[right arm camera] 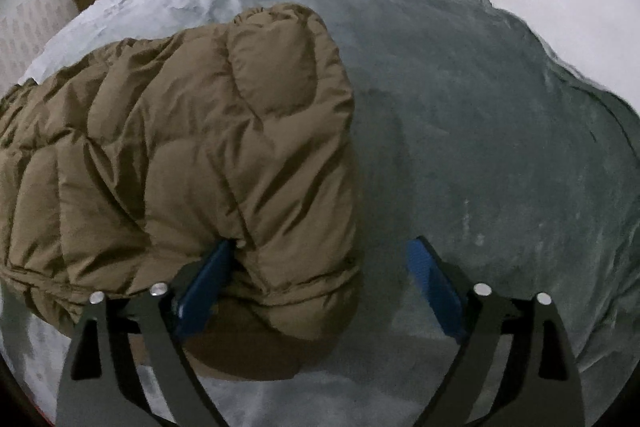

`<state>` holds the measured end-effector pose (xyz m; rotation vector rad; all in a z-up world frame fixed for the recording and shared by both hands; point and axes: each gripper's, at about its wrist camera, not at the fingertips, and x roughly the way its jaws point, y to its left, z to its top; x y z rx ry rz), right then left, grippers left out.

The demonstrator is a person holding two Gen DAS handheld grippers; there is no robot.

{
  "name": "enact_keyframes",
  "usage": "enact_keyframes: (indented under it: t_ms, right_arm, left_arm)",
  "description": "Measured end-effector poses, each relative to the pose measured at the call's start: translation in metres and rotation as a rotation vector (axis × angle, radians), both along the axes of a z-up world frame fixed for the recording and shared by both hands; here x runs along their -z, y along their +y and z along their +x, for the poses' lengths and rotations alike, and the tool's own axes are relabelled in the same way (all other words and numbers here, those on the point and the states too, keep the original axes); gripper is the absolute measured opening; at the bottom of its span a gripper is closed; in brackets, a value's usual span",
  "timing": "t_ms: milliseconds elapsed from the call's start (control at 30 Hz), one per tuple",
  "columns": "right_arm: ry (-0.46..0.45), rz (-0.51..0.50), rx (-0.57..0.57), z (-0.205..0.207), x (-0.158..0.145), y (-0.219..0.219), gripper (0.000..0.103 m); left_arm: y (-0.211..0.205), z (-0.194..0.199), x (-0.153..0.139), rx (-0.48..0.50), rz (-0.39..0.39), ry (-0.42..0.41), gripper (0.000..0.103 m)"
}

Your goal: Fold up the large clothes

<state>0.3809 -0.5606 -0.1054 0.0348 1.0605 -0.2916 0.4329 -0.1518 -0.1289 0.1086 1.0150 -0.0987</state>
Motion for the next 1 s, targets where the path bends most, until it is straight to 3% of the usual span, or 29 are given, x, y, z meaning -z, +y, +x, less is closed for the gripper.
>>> enact_keyframes:
  t_ms: [167,333,567,733,900,1000]
  right_arm:
    - [0.005,-0.006,0.002,0.003,0.005,0.002,0.092]
    - [-0.026,-0.042,0.005,-0.006,-0.001,0.015,0.093]
    - [-0.173,0.035,0.019,-0.047,-0.021,0.048,0.095]
    - [-0.273,0.125,0.020,-0.076,-0.028,0.081,0.101]
    - [-0.296,0.083,-0.011,-0.090,-0.037,0.122,0.101]
    - [-0.366,0.066,-0.030,-0.104,-0.051,0.143,0.101]
  left_arm:
    - [-0.019,0.012,0.004,-0.010,-0.005,-0.003,0.100]
    - [-0.001,-0.012,-0.011,-0.029,0.023,-0.055,0.100]
    - [0.004,-0.044,-0.037,-0.068,0.023,-0.146,0.100]
    - [0.012,-0.076,-0.065,-0.112,-0.045,-0.208,0.100]
    - [0.003,-0.107,-0.084,-0.134,0.005,-0.290,0.100]
    - [-0.001,-0.127,-0.094,-0.135,0.001,-0.331,0.100]
